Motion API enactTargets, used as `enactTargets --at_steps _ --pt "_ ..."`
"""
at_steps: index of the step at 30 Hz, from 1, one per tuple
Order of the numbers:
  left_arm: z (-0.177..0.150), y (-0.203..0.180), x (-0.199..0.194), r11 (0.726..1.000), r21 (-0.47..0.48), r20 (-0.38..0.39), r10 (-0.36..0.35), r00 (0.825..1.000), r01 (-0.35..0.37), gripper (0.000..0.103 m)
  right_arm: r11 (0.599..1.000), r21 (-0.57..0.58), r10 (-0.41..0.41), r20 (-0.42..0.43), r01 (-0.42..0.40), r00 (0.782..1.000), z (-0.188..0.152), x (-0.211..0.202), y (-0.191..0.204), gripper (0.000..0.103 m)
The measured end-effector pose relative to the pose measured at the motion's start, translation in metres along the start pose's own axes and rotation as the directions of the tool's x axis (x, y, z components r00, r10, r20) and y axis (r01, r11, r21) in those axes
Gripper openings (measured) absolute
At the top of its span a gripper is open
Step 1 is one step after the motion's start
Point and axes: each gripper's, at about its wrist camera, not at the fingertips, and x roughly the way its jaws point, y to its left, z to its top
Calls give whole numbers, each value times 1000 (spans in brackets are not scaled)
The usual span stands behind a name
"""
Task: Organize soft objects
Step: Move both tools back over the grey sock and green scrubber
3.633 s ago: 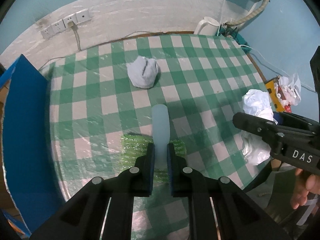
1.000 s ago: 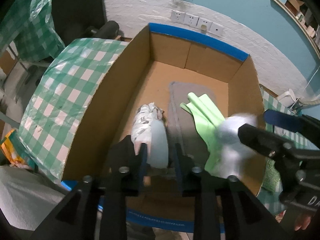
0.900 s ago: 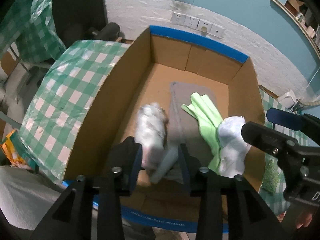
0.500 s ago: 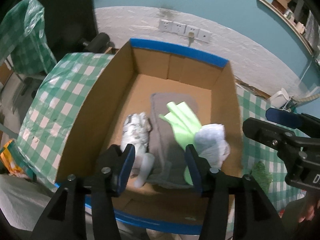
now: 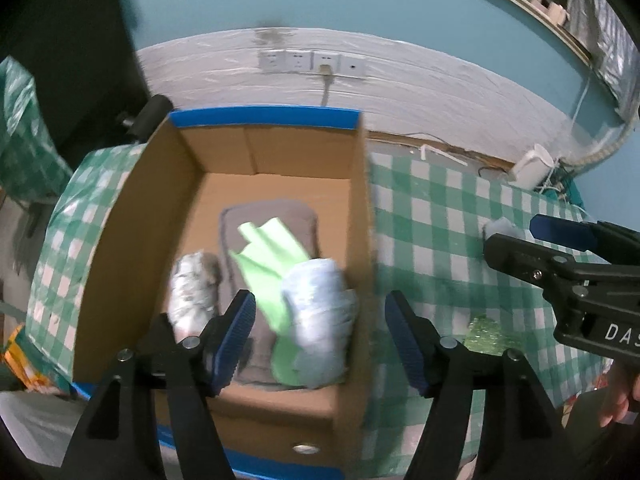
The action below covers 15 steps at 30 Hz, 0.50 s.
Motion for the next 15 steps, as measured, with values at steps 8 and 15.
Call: enactTargets --at_steps 8,15 --pt "8 -38 5 998 57 -7 -6 1000 7 71 997 69 -33 6 32 999 -14 -9 -47 71" --pt "17 -66 13 997 78 -16 -22 1000 24 71 990 131 -56 -14 57 998 -26 -5 -87 71"
